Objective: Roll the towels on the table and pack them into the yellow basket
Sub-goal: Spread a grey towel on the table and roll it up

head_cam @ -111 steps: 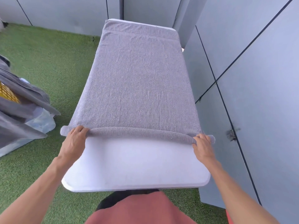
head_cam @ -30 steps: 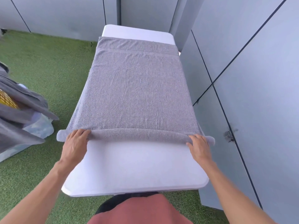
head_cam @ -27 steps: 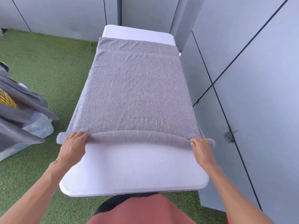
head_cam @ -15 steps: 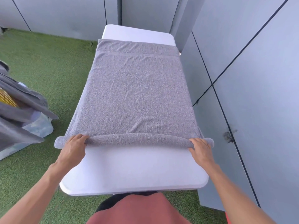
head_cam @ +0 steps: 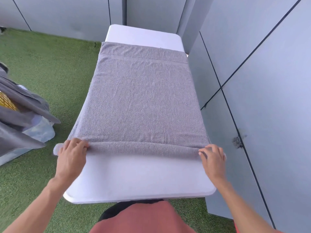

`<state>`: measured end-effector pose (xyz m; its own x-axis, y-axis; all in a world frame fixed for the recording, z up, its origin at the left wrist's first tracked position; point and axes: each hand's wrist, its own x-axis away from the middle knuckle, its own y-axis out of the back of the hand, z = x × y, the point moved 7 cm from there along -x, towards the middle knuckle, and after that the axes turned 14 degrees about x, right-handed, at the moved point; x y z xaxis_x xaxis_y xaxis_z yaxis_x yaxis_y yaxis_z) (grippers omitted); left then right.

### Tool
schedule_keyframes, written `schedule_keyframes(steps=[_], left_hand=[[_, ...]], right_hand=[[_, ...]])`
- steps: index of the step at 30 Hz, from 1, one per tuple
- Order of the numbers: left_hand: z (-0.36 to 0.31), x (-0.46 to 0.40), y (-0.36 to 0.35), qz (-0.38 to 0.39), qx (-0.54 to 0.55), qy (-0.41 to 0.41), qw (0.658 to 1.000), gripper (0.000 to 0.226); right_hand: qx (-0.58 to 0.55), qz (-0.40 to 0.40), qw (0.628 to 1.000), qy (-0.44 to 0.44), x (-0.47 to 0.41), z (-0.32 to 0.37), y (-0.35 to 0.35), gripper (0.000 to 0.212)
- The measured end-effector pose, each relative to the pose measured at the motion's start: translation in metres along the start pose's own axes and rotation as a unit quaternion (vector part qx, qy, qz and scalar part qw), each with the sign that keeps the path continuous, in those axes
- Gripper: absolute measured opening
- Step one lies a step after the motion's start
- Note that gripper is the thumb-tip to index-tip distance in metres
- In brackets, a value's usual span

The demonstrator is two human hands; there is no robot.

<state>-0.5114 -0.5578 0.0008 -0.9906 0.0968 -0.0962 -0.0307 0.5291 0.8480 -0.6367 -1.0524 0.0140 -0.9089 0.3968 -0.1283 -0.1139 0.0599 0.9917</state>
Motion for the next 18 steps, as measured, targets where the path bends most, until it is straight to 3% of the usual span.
schedule_keyframes(steps=[2, 5, 9, 14, 18], left_hand=[[-0.002, 0.015, -0.009, -0.004, -0.024, -0.035, 0.999, 0.023], [-0.002, 0.024, -0.017, 0.028, -0.035, -0.052, 0.998, 0.046], [-0.001, 0.005, -0.022, 0.069, -0.05, -0.054, 0.995, 0.054], [0.004, -0.01, -0.02, 0.1, -0.059, -0.04, 0.992, 0.033], [0.02, -0.019, -0.023, 0.222, -0.016, 0.051, 0.974, 0.033]], right_hand=[[0.091, -0.007, 0.994, 0.056, 0.016, 0.017, -0.006, 0.033], [0.118, 0.048, 0.989, 0.08, 0.023, 0.022, -0.027, 0.063], [0.061, 0.104, 0.991, 0.063, -0.009, 0.025, -0.035, 0.049], [0.083, 0.247, 0.959, 0.11, -0.031, 0.022, -0.036, 0.021], [-0.011, 0.386, 0.919, 0.073, -0.033, 0.004, -0.034, 0.028]])
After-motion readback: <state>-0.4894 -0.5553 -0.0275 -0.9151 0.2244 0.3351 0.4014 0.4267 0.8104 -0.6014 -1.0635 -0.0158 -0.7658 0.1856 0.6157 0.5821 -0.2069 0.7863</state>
